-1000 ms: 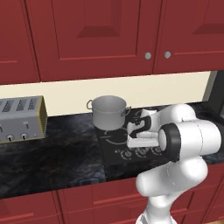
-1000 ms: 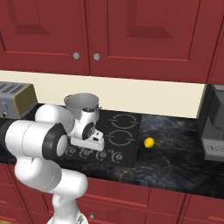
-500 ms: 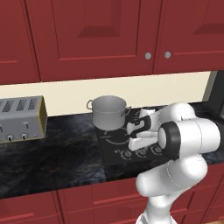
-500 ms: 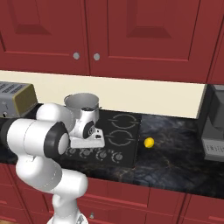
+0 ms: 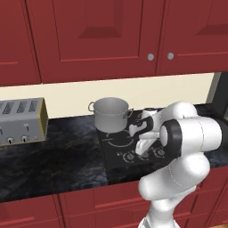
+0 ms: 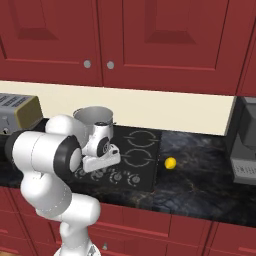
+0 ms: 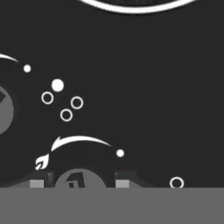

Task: Turn on the burner for the pot on the stove. Wait thirty seconds for the pot to heat up. Then add the lemon to the pot.

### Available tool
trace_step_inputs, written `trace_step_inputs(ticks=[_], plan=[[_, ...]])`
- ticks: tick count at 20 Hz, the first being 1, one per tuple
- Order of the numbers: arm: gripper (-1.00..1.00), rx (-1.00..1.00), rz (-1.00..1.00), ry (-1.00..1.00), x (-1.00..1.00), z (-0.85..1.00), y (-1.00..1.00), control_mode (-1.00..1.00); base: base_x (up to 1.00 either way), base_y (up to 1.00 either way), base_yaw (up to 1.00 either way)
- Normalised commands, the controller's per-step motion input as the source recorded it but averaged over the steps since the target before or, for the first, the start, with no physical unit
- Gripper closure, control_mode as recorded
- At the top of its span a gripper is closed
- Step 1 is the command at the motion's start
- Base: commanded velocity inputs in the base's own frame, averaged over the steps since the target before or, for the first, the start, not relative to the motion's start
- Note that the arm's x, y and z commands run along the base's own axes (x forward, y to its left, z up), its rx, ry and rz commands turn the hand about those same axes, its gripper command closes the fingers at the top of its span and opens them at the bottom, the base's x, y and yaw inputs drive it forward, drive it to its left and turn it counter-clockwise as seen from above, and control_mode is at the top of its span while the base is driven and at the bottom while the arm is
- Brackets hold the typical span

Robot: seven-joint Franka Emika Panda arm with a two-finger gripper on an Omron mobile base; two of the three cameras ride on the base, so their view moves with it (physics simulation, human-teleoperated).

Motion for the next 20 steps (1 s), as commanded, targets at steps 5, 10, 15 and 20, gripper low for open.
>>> trace_step_inputs(ticks=[5,10,15,20], plan=[[1.00,0.00,0.43,0.00,-0.09,-0.40,-0.07,-1.00,0.00,0.00,0.00],[1.00,0.00,0.42,-0.04,-0.29,-0.43,-0.14,-1.00,0.00,0.00,0.00],[1.00,0.00,0.18,-0.01,-0.02,-0.07,-0.21,-1.00,0.00,0.00,0.00],[1.00,0.00,0.05,-0.01,-0.04,0.02,-0.05,-1.00,0.00,0.00,0.00]])
